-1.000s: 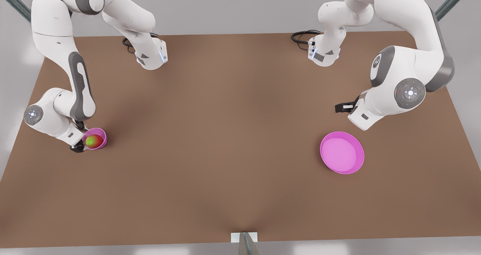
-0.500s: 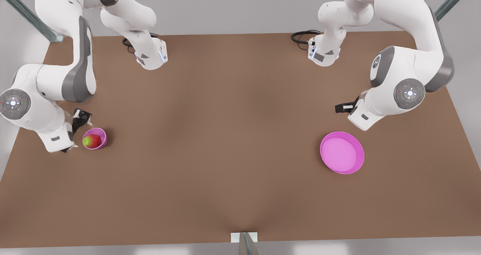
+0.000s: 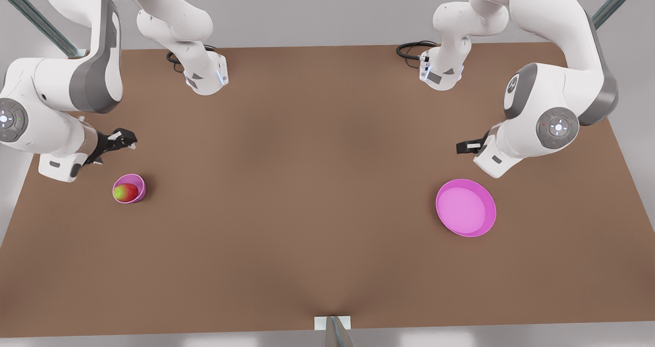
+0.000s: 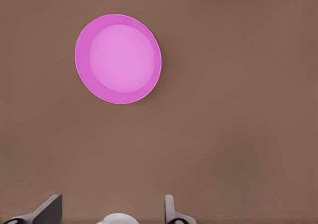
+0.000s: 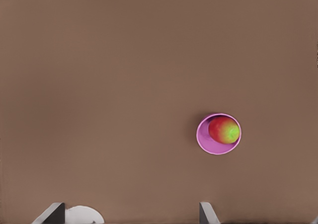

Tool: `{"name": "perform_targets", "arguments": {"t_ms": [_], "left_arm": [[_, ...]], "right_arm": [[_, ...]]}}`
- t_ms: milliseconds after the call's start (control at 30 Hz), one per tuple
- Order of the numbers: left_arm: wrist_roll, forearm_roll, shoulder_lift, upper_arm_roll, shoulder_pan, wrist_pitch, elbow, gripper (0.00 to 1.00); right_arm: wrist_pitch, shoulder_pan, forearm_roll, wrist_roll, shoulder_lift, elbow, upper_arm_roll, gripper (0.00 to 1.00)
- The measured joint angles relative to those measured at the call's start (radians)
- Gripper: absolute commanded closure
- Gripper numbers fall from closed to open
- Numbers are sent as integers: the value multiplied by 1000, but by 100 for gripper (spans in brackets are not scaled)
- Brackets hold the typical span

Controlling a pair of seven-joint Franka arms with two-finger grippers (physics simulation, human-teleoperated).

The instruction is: Use the left arm to pick up the apple from the plate, transfer it to the gripper of the right arm, and then use the right arm to place it into the bowl

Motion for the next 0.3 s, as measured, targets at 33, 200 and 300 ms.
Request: {"name": "perform_targets", "arguments": {"t_ms": [33, 200, 300], "left_arm": [[0, 0, 0, 0, 0, 0, 0, 0], [0, 2, 0, 0, 0, 0, 0, 0], [-1, 2, 0, 0, -1, 0, 0, 0]], "right_arm": [[-3, 1, 0, 28, 0, 0, 0, 0], [-6, 17, 2, 145, -3, -5, -1, 0], [-8, 17, 3, 201, -5, -7, -1, 0]]}}
